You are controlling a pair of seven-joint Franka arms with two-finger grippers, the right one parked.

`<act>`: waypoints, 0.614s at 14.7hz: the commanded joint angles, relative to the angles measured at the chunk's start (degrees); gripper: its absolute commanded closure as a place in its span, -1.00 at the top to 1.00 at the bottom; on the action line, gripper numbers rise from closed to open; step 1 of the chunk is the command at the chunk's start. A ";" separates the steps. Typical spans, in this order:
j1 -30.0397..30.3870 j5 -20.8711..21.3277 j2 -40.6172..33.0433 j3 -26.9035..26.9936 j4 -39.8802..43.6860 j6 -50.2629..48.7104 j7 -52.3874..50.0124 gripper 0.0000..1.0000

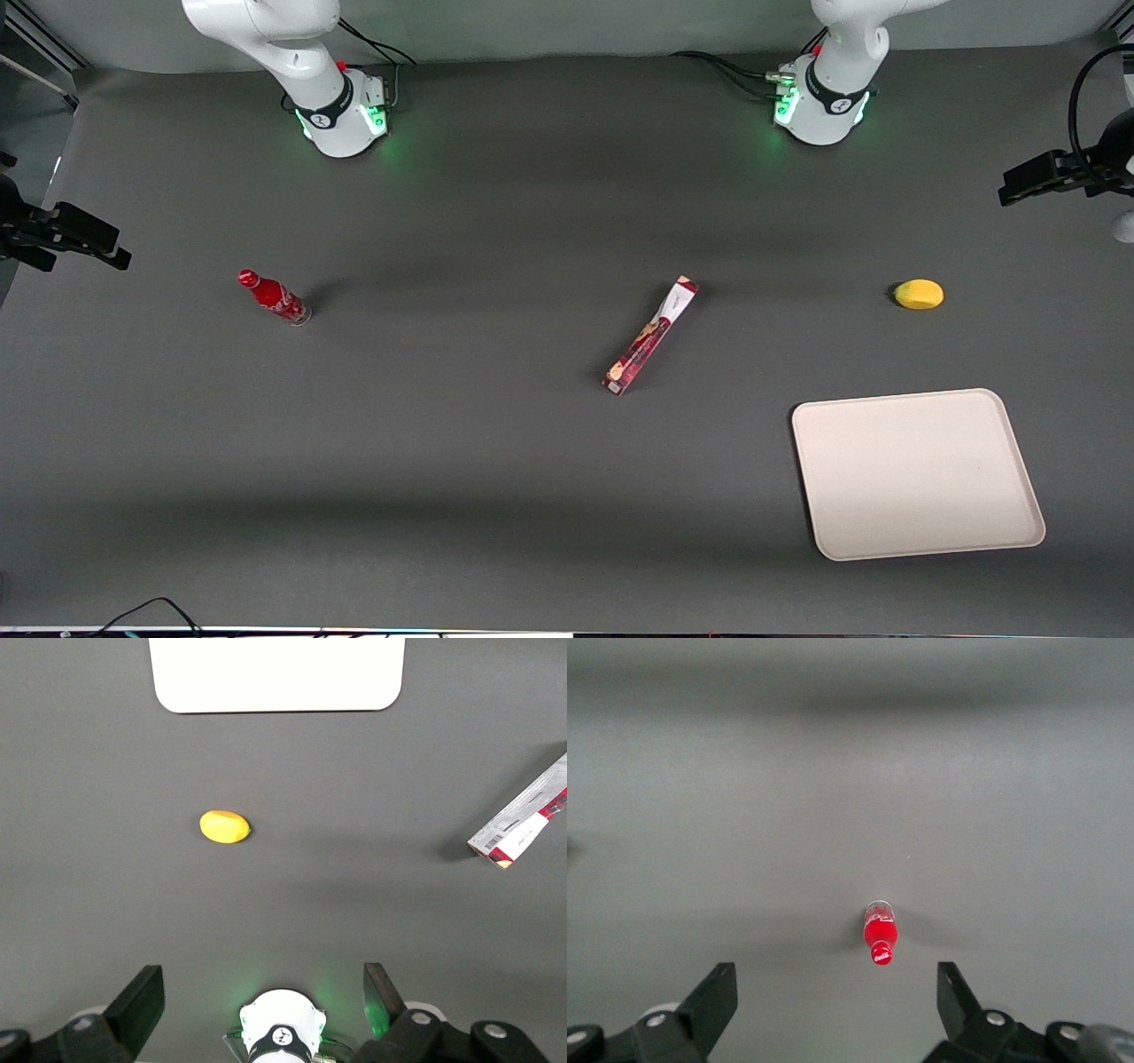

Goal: Place red cookie box on tray
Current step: 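Move the left gripper over the red plaid cookie box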

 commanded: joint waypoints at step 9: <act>-0.94 -6.44 2.23 -11.21 -0.73 6.25 -2.22 1.00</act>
